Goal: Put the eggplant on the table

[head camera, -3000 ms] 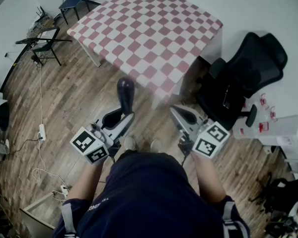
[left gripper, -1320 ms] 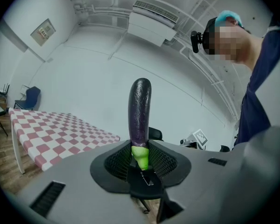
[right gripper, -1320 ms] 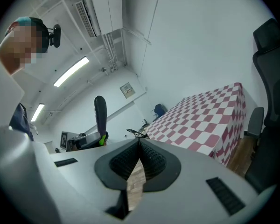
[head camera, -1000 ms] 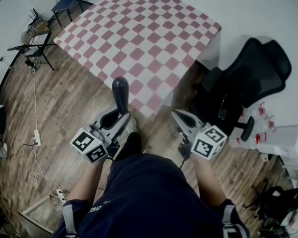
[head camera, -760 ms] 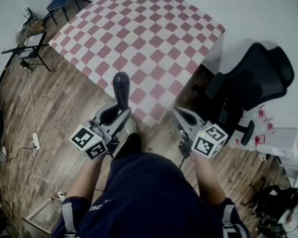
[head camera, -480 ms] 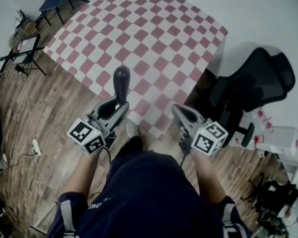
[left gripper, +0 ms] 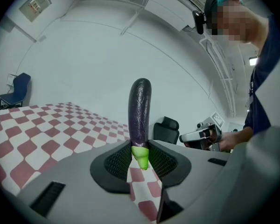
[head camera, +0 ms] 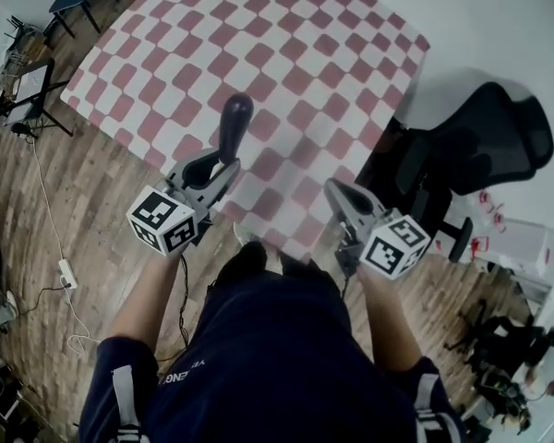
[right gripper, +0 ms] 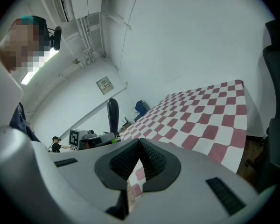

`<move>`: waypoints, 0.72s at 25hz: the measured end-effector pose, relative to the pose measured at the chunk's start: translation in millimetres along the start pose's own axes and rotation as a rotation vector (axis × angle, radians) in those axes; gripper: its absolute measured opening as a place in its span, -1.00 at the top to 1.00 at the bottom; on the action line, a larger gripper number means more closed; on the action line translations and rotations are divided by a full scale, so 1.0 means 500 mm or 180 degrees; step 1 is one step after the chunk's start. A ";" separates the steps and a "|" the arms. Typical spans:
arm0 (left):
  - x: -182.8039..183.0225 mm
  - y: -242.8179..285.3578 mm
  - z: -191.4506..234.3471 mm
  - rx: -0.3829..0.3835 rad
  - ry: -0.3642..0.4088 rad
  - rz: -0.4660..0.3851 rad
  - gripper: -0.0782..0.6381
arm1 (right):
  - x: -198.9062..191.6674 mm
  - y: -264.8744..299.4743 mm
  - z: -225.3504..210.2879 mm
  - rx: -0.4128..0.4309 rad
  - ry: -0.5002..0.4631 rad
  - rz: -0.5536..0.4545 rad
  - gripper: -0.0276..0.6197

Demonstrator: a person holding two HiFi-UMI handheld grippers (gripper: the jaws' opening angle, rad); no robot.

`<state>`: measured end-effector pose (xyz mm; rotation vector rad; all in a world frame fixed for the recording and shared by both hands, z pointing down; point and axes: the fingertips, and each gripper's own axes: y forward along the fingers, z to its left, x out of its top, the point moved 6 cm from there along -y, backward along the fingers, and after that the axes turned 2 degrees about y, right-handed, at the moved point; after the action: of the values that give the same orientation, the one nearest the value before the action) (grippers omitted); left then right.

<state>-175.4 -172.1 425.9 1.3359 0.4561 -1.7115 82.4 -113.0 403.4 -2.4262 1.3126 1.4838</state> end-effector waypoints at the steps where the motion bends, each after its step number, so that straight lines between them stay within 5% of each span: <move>1: -0.012 0.015 0.009 -0.0011 -0.0008 0.0060 0.43 | -0.002 0.005 -0.006 -0.0008 0.0019 0.0012 0.86; 10: -0.103 0.164 0.041 -0.0058 0.0144 0.0685 0.43 | -0.006 0.014 -0.078 0.0033 0.0191 0.0129 0.86; 18: -0.179 0.329 0.054 -0.0062 0.0572 0.1337 0.43 | -0.022 -0.018 -0.180 0.0033 0.0432 0.0248 0.86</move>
<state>-55.3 -242.9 553.6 1.4590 0.2666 -1.2464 151.6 -136.2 457.6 -2.5374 1.4513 1.3455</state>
